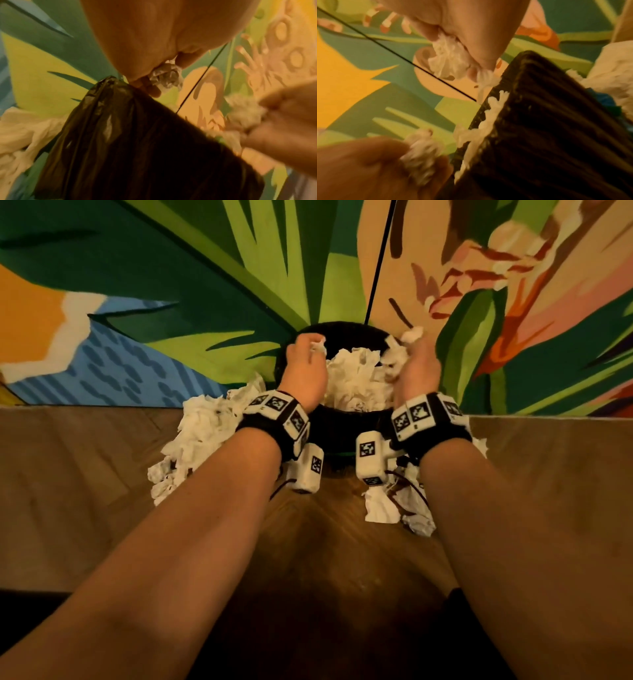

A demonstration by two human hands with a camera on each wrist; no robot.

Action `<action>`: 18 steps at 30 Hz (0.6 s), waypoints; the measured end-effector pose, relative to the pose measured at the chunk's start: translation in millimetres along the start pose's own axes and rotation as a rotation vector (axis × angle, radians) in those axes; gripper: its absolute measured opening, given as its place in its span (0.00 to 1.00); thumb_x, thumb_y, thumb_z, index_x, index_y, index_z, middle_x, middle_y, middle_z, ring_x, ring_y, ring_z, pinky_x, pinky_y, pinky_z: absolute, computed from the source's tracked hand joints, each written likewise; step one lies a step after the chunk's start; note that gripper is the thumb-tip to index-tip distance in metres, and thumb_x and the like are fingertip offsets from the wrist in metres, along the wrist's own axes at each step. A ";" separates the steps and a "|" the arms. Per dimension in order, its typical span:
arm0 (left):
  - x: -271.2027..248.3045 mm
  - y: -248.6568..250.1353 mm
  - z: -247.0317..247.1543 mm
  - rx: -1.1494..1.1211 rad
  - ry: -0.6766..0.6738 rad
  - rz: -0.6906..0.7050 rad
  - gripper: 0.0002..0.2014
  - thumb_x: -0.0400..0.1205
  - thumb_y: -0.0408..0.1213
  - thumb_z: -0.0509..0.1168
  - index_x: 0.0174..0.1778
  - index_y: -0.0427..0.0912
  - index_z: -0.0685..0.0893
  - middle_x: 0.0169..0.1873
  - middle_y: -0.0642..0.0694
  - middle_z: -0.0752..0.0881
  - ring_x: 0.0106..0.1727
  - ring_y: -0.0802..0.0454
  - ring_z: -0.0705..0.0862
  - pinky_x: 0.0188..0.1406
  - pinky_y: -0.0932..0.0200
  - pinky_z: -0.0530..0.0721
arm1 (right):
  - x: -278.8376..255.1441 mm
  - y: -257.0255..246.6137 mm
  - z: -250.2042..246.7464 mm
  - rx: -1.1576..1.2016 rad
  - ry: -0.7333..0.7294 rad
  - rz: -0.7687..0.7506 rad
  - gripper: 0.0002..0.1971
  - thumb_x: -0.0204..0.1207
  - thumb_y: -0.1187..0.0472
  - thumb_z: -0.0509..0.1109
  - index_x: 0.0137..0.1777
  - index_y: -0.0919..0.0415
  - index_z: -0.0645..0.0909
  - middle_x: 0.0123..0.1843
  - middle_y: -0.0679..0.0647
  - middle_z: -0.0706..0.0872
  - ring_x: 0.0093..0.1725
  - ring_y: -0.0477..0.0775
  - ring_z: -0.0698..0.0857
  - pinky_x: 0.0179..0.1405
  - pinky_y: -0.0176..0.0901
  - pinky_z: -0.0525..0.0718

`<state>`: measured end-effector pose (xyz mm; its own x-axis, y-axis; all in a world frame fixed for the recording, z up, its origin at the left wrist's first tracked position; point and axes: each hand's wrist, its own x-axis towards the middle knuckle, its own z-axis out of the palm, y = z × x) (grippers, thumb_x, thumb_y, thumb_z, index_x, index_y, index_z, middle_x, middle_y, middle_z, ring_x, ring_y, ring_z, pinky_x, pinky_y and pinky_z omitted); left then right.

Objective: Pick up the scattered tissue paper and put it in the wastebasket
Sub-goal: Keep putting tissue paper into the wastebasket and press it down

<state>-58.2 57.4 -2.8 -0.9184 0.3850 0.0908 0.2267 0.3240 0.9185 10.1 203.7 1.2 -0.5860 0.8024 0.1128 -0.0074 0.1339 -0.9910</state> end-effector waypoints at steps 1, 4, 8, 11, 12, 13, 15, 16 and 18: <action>0.3 -2.5 4.0 0.086 -0.028 0.034 0.17 0.87 0.31 0.51 0.72 0.41 0.72 0.67 0.37 0.71 0.53 0.47 0.77 0.54 0.62 0.71 | -3.2 0.3 6.4 0.001 -0.044 -0.017 0.16 0.82 0.59 0.54 0.65 0.58 0.77 0.55 0.56 0.79 0.53 0.51 0.77 0.54 0.28 0.71; 3.6 -14.4 9.9 0.317 -0.118 0.132 0.21 0.85 0.32 0.60 0.75 0.44 0.69 0.62 0.42 0.77 0.56 0.45 0.81 0.55 0.56 0.76 | -6.1 10.9 11.1 -0.303 -0.214 -0.119 0.18 0.80 0.71 0.56 0.64 0.52 0.76 0.47 0.50 0.83 0.42 0.53 0.82 0.41 0.41 0.78; 17.3 -23.0 11.9 0.512 -0.184 0.137 0.15 0.77 0.44 0.75 0.56 0.49 0.81 0.49 0.51 0.84 0.48 0.51 0.83 0.48 0.58 0.80 | 0.8 28.8 -0.6 -0.686 -0.295 -0.215 0.12 0.76 0.58 0.70 0.56 0.49 0.73 0.48 0.52 0.86 0.43 0.56 0.84 0.41 0.46 0.82; 26.1 -21.9 13.6 0.580 -0.161 0.088 0.12 0.68 0.48 0.82 0.42 0.50 0.91 0.39 0.55 0.85 0.43 0.57 0.82 0.45 0.62 0.78 | 6.1 33.7 -5.4 -0.920 -0.376 -0.233 0.06 0.73 0.51 0.73 0.48 0.47 0.82 0.49 0.51 0.87 0.50 0.57 0.85 0.48 0.48 0.85; 27.7 -20.2 14.7 0.608 -0.165 0.065 0.11 0.67 0.49 0.83 0.40 0.50 0.92 0.36 0.56 0.86 0.41 0.57 0.83 0.45 0.61 0.80 | 6.4 34.9 -6.0 -0.955 -0.401 -0.265 0.05 0.74 0.50 0.71 0.44 0.49 0.84 0.48 0.52 0.88 0.51 0.57 0.84 0.50 0.50 0.85; 29.4 -18.6 15.4 0.649 -0.184 0.047 0.10 0.68 0.48 0.82 0.40 0.49 0.93 0.36 0.56 0.87 0.42 0.56 0.84 0.47 0.60 0.83 | 5.0 35.4 -5.1 -0.983 -0.421 -0.309 0.10 0.74 0.49 0.67 0.37 0.54 0.83 0.44 0.54 0.88 0.49 0.59 0.83 0.48 0.51 0.84; 32.9 -16.3 17.4 0.750 -0.244 0.028 0.08 0.74 0.44 0.77 0.45 0.47 0.93 0.44 0.51 0.91 0.48 0.50 0.87 0.53 0.53 0.87 | 1.4 36.8 -4.1 -1.061 -0.429 -0.378 0.19 0.75 0.48 0.60 0.28 0.60 0.78 0.35 0.56 0.82 0.42 0.60 0.79 0.42 0.50 0.76; 33.6 -15.0 17.6 0.801 -0.264 0.022 0.08 0.76 0.43 0.73 0.46 0.45 0.92 0.48 0.47 0.90 0.50 0.47 0.87 0.53 0.50 0.88 | -1.5 37.2 -3.1 -1.112 -0.426 -0.401 0.21 0.75 0.48 0.56 0.26 0.59 0.75 0.33 0.55 0.79 0.38 0.59 0.76 0.42 0.49 0.70; 31.3 -11.4 19.4 0.882 -0.285 0.027 0.12 0.78 0.46 0.66 0.43 0.40 0.85 0.47 0.43 0.87 0.47 0.42 0.85 0.46 0.50 0.86 | -6.8 38.2 -2.1 -1.203 -0.444 -0.415 0.21 0.78 0.48 0.50 0.25 0.54 0.70 0.29 0.52 0.76 0.32 0.54 0.72 0.48 0.51 0.67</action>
<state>-83.2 82.5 -17.9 -0.8215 0.5617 -0.0979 0.5186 0.8074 0.2812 15.5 204.6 -37.3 -0.9266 0.3541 0.1268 0.3285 0.9260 -0.1860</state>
